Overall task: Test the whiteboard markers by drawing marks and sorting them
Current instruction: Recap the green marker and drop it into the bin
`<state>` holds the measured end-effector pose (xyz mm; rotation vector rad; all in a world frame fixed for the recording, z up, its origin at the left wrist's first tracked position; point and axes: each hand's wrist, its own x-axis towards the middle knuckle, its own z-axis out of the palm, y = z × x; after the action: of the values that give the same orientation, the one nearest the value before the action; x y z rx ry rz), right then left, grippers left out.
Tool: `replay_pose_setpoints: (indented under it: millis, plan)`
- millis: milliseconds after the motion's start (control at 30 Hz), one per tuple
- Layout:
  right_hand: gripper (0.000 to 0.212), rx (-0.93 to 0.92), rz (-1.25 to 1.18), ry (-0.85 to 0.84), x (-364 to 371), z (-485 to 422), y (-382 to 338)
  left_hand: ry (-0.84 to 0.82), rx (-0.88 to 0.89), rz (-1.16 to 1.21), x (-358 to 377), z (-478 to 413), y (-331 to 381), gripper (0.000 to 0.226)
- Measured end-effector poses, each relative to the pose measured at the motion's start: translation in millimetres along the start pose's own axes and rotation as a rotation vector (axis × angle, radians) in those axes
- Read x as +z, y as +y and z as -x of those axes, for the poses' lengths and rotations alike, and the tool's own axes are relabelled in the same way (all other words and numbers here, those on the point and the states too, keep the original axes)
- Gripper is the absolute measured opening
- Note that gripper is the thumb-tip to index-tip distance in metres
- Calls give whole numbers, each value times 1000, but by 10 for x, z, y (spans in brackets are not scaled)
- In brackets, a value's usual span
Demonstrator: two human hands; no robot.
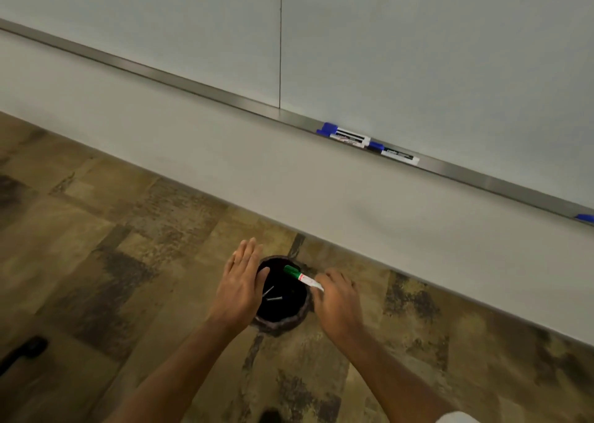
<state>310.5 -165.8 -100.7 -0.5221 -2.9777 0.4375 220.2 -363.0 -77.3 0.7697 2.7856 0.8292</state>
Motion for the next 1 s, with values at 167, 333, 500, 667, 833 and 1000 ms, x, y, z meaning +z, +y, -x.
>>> replay_pose_setpoints:
  millis: [167,333,500,667,833,1000]
  plan:
    - [21,-11,18,-39,352,-195,-91,-21,17,-20,165,-134,-180,68]
    - [26,4,0,-83,624,-442,-169,7,12,-12,318,-224,-347,60]
    - [39,88,-56,-113,728,-567,-144,29,-40,27,405,-242,-479,61]
    - [33,133,-128,-38,626,-447,-54,25,-38,23,367,-285,-481,61]
    - [26,134,-202,102,304,-374,-39,53,-2,27,191,-435,-305,53]
    - [27,103,-267,216,-123,-291,23,44,53,35,33,-554,-24,53]
